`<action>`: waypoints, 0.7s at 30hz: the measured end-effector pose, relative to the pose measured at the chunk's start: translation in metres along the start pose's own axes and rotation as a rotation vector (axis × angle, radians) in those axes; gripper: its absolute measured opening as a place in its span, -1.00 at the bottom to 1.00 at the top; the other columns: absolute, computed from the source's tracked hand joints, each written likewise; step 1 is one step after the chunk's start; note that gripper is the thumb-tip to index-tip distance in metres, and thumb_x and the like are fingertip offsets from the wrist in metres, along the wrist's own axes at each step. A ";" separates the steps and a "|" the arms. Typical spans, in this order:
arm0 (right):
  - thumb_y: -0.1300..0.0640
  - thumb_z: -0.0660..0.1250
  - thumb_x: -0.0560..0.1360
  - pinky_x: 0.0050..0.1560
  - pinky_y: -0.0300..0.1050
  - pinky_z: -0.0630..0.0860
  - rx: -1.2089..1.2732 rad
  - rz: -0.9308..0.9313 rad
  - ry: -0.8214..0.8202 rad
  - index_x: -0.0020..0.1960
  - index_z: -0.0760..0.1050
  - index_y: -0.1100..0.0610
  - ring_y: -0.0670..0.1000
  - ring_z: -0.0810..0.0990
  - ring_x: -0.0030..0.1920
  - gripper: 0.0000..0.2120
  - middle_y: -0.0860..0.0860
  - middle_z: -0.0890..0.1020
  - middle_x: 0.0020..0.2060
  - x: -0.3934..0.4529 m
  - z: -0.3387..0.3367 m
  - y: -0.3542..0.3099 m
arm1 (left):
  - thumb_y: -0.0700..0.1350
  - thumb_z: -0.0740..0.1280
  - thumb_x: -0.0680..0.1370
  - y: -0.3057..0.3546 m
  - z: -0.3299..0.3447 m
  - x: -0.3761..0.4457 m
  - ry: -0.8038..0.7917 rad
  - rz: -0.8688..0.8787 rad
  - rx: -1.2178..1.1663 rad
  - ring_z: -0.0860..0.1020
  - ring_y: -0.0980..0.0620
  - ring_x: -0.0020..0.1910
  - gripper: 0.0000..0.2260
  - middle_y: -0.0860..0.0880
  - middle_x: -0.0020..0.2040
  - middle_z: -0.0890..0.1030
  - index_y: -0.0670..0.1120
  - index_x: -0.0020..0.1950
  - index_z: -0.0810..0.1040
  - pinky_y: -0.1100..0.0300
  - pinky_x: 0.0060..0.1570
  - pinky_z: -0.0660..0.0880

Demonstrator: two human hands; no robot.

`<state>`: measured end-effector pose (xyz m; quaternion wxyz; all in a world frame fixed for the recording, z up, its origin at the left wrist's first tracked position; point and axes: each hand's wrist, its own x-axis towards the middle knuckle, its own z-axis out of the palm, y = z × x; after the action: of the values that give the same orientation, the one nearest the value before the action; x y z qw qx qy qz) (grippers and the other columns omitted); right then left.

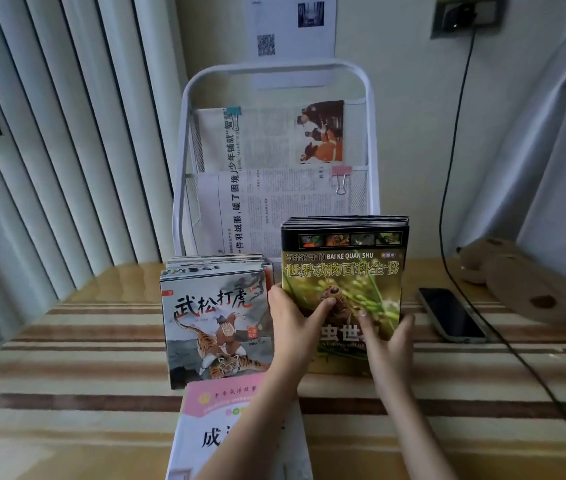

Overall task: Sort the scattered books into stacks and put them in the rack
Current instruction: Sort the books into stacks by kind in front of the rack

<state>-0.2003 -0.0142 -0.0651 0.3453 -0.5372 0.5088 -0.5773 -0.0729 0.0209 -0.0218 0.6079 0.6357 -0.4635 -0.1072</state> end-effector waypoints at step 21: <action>-0.33 0.25 0.40 0.27 -0.17 0.30 0.082 -0.008 0.018 0.51 0.04 -0.09 -0.06 0.30 0.38 -0.21 -0.13 0.27 0.44 -0.117 -0.166 -0.030 | 0.27 0.43 0.26 0.077 -0.008 -0.174 -0.172 0.070 -0.173 0.44 0.07 0.16 -0.27 0.07 0.09 0.42 -0.09 0.27 0.30 0.07 0.19 0.42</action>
<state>-0.3357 0.1399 -0.0519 0.3603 -0.5193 0.4857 -0.6038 -0.1980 0.1644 -0.0266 0.6218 0.5526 -0.5251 -0.1797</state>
